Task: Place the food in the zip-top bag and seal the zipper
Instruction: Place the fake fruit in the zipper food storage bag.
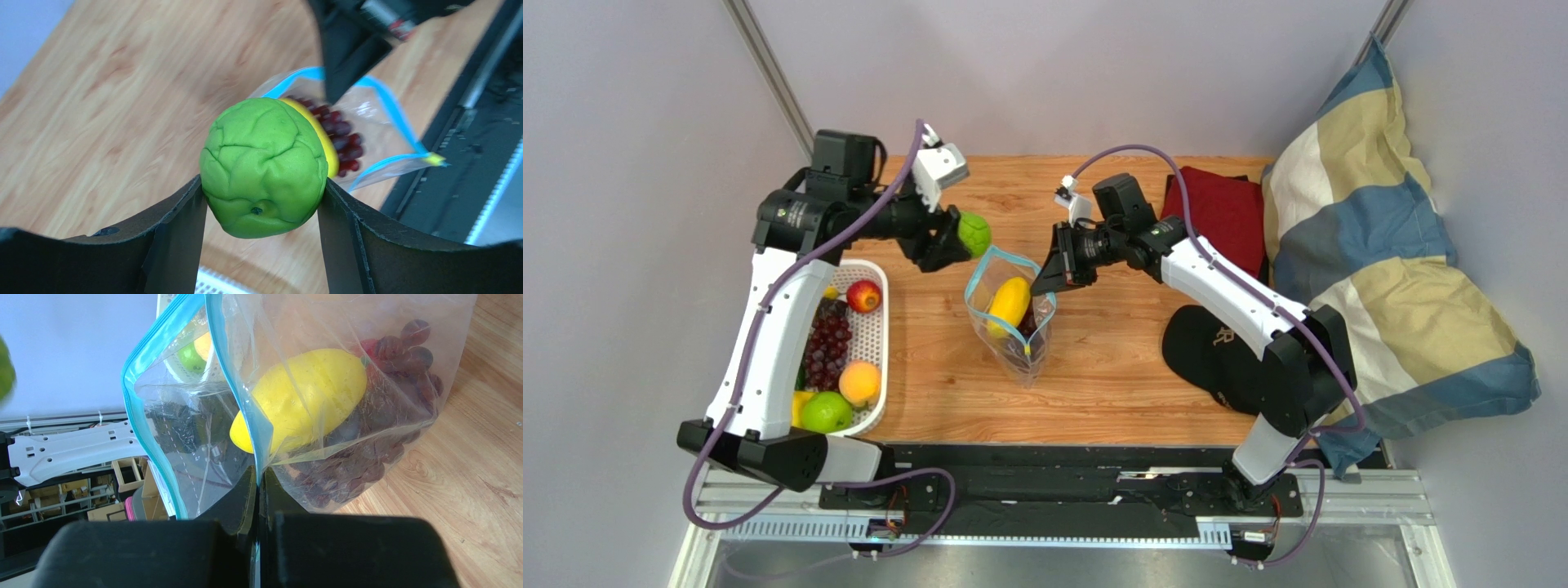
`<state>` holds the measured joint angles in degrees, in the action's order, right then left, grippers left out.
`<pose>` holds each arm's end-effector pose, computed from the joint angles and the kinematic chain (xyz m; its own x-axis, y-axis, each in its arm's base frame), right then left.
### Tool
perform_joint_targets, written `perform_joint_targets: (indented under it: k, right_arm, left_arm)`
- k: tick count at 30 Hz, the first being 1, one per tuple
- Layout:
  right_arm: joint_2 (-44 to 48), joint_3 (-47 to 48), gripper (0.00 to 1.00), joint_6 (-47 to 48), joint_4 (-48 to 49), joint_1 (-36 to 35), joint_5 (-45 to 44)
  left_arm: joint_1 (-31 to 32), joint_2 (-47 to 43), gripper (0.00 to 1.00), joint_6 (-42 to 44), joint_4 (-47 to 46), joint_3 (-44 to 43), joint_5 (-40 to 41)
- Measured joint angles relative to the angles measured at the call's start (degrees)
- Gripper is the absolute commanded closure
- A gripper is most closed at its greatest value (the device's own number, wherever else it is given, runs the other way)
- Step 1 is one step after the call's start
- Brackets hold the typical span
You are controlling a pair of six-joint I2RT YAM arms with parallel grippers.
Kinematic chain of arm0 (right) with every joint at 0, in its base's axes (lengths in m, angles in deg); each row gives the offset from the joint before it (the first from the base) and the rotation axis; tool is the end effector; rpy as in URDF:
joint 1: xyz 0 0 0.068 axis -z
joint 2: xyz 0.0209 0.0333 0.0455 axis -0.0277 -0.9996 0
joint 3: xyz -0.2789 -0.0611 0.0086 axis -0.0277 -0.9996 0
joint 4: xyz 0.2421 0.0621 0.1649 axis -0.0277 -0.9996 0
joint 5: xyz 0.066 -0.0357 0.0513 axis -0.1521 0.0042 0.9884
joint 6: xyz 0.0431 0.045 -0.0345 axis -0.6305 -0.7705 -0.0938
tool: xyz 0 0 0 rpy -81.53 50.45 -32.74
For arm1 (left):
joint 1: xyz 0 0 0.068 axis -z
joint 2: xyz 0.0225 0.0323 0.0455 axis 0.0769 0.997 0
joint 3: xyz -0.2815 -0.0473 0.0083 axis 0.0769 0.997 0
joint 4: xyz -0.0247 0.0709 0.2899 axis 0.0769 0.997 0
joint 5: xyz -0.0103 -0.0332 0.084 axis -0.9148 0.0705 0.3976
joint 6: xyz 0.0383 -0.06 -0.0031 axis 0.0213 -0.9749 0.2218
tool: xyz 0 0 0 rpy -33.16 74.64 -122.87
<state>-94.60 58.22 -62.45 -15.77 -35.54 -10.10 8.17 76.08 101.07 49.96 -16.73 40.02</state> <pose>0.3328 0.2712 0.2985 -0.9035 -0.1578 -0.3984 -0.4217 0.4925 0.7613 0.2703 -0.0956 0.4756 -0.3249 0.4437 -0.8352 0.8308 0.5559 -0.0279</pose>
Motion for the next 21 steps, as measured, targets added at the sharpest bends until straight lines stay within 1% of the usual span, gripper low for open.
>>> perform_joint_targets:
  k: [3,5,6,8,11,14,16,17,21]
  right_arm:
    - [0.0,0.3,1.00,0.0,-0.1,0.0,-0.1]
    - [0.0,0.7,1.00,0.0,-0.1,0.0,-0.2]
    - [0.0,0.8,1.00,0.0,-0.1,0.0,-0.3]
    - [0.0,0.8,1.00,0.0,-0.1,0.0,-0.3]
    - [0.0,0.8,1.00,0.0,-0.1,0.0,-0.3]
    - [0.0,0.8,1.00,0.0,-0.1,0.0,-0.3]
    - [0.0,0.8,1.00,0.0,-0.1,0.0,-0.3]
    - [0.0,0.8,1.00,0.0,-0.1,0.0,-0.3]
    - [0.0,0.8,1.00,0.0,-0.1,0.0,-0.3]
  left_arm:
    - [5.5,0.9,0.69,-3.6,-0.8,0.0,-0.4]
    - [8.1,1.9,0.67,-5.5,-1.7,0.6,-0.6]
    - [9.0,2.2,0.63,-6.1,-2.3,1.5,-0.6]
    - [11.2,2.9,0.61,-7.1,-3.5,4.2,-0.3]
    - [14.1,4.7,0.54,-7.5,-3.8,8.0,0.5]
    - [16.7,6.7,0.40,-7.4,-2.9,10.3,0.9]
    - [17.5,7.2,0.16,-7.4,-1.8,11.3,1.2]
    - [17.7,7.2,0.01,-7.2,-1.2,11.4,1.5]
    - [17.7,6.3,0.01,-7.0,1.0,11.2,2.6]
